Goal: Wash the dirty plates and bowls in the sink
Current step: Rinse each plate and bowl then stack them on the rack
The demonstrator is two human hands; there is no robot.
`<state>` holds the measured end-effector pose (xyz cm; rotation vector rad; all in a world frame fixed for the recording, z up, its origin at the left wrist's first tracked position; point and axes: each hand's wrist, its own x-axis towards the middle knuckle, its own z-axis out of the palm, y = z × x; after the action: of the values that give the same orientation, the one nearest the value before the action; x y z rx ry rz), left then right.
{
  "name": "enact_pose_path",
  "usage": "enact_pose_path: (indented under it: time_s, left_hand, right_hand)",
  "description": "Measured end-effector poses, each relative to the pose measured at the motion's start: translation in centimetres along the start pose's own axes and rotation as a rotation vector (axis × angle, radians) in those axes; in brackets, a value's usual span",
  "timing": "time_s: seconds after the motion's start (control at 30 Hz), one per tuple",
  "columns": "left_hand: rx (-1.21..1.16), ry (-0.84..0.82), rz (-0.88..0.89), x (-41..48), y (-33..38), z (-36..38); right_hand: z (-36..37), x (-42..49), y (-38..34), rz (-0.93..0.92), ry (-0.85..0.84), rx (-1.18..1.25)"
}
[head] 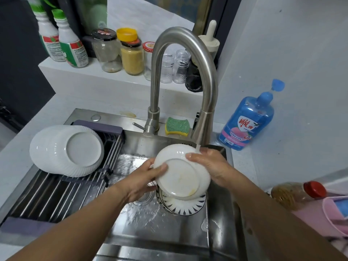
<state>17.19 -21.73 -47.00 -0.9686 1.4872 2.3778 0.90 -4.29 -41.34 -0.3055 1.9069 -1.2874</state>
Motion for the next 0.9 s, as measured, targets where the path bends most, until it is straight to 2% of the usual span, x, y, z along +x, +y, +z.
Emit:
enact_pose_path:
  time_s: [0.1,0.2,0.3,0.37,0.47,0.53,0.63,0.67,0.77,0.9]
  left_hand:
    - [-0.045,-0.050,0.026,-0.4,-0.4,-0.3]
    - [-0.154,-0.154,0.007,-0.7,-0.4,0.9]
    - [-0.290,-0.172,0.006,-1.1,-0.3,2.1]
    - [-0.296,-0.162,0.020,-1.2,-0.3,3.0]
    - [-0.314,-0.078,0.043,-1.2,-0.3,4.4]
    - [-0.392,-0.016,0.063,-1.2,-0.2,5.1]
    - [-0.472,0.081,0.082,-1.3,-0.4,4.6]
    - [-0.485,0.110,0.086,-1.4,-0.6,4.2]
    - [-0.516,0.143,0.082,-1.6,-1.1,3.3]
    - [-0.556,0.092,0.058,-1.5,-1.3,2.4]
  right_hand:
    - [-0.3,0.6,0.4,0.074,0.044,0.077]
    - [0.6,1.3,0.4,0.114,0.173,-0.105]
    - [1.4,2.9,0.7,0.111,0.308,-0.287]
    - [2.5,3.7,1.0,0.047,0.275,-0.520]
    - [5.3,3.9,1.1,-0.103,0.137,-1.062]
    - [6.8,2.9,0.7,-0.227,0.100,-1.193]
    - [7.4,2.0,1.3,-0.393,0.134,-1.097]
    - [7.0,2.2,1.9,-0.342,0.116,-1.089]
    - [5.5,2.6,2.8,-0.026,0.143,-1.074]
    - [3.9,3.0,1.7,0.267,0.215,-0.356]
